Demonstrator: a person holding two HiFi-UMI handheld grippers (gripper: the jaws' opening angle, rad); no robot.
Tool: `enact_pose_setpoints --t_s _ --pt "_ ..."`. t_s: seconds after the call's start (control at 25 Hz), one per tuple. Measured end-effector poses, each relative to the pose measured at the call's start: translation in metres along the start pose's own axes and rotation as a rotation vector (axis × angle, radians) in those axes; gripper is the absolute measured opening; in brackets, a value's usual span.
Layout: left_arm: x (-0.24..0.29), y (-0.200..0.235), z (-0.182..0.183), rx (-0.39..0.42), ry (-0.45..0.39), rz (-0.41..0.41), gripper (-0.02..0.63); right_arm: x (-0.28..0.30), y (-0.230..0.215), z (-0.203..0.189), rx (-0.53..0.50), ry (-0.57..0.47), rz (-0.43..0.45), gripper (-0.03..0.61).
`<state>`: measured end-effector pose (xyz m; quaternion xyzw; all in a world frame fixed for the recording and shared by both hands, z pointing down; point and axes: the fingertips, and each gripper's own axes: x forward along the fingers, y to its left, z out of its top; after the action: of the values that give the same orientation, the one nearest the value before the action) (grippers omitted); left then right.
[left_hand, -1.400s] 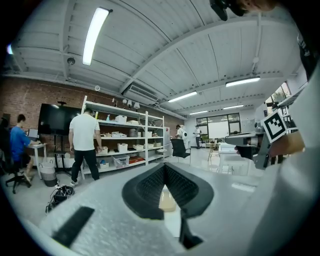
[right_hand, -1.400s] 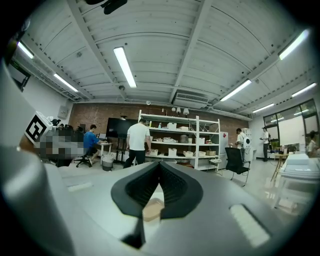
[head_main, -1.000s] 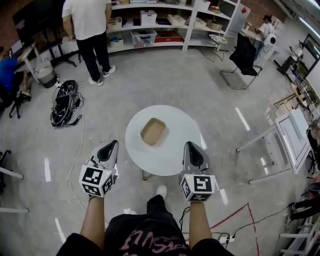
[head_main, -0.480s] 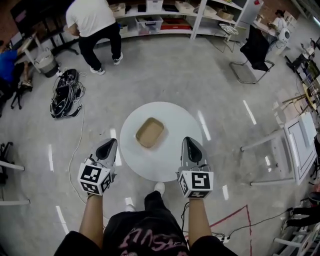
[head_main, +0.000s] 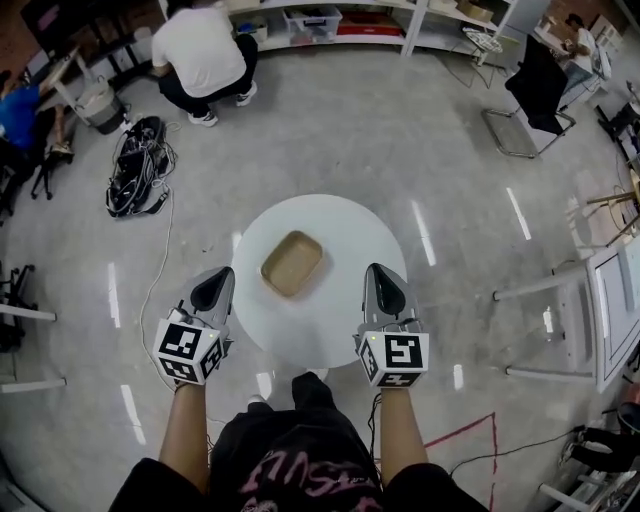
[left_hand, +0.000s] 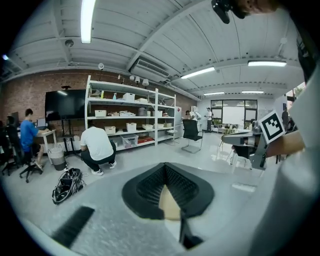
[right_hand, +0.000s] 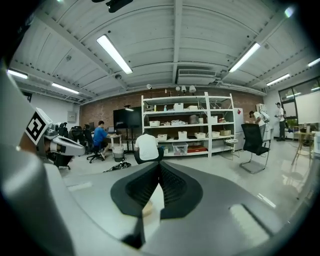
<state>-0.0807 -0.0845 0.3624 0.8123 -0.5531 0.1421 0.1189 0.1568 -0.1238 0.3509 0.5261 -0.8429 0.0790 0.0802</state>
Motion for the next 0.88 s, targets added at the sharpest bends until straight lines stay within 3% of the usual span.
enact_pose_setpoints --t_s 0.28,0.88 --pt "0.022 -0.005 -0.006 -0.035 0.020 0.039 0.000 0.021 -0.020 -0.013 0.011 0.028 0.051 0.009" --pt "0.020 0.006 -0.012 -0.061 0.020 0.076 0.000 0.035 -0.013 -0.021 0.023 0.047 0.095 0.009"
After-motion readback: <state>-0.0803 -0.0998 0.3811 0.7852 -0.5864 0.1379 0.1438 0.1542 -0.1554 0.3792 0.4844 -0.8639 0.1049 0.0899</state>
